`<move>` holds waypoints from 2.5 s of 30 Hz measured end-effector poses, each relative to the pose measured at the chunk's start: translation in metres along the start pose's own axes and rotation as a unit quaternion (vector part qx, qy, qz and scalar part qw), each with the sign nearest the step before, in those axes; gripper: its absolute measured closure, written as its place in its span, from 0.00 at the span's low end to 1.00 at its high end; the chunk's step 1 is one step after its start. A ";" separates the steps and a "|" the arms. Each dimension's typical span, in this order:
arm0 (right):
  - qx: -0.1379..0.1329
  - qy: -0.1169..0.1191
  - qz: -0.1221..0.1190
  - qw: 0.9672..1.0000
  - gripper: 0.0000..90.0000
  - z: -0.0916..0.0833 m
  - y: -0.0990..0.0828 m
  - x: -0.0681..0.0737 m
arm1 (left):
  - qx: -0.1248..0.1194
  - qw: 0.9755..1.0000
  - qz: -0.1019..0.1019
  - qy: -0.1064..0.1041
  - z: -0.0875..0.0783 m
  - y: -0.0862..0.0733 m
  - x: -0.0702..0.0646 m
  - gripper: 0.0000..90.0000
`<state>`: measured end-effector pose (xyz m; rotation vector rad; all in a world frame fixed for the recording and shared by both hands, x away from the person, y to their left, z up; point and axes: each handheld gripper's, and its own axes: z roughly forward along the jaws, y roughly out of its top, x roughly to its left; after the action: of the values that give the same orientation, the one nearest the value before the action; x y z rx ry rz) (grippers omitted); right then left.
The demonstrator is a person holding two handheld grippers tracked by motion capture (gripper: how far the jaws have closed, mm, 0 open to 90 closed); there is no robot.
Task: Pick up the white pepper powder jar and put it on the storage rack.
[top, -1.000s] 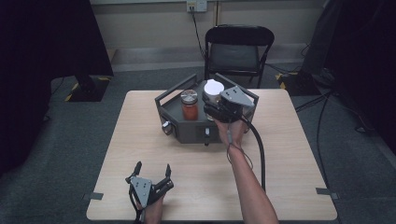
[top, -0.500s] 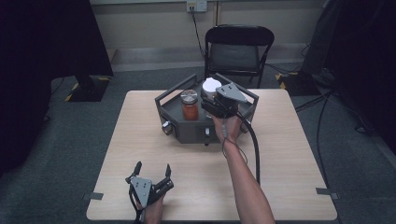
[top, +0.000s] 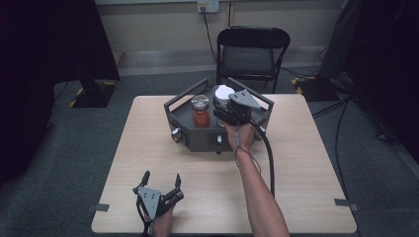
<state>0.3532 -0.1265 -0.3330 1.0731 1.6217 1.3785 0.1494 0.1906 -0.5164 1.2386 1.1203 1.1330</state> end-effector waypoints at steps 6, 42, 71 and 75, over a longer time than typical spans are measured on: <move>0.000 -0.001 0.001 1.000 0.34 -0.002 -0.001 0.000 | 0.000 1.000 0.000 0.000 0.000 0.000 0.000 0.01; -0.046 -0.009 0.005 0.999 0.00 -0.006 -0.015 0.004 | 0.000 1.000 0.000 0.000 0.000 0.000 0.000 0.01; -0.065 -0.007 0.013 0.998 0.00 -0.038 -0.035 0.000 | 0.000 1.000 0.000 0.000 0.000 0.000 0.000 0.01; -0.069 -0.002 0.024 0.997 0.00 -0.042 -0.039 -0.001 | 0.001 1.000 0.001 0.000 0.000 0.000 0.000 0.01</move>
<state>0.3095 -0.1456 -0.3651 1.0383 1.4832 1.4961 0.1493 0.1907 -0.5163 1.2403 1.1203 1.1333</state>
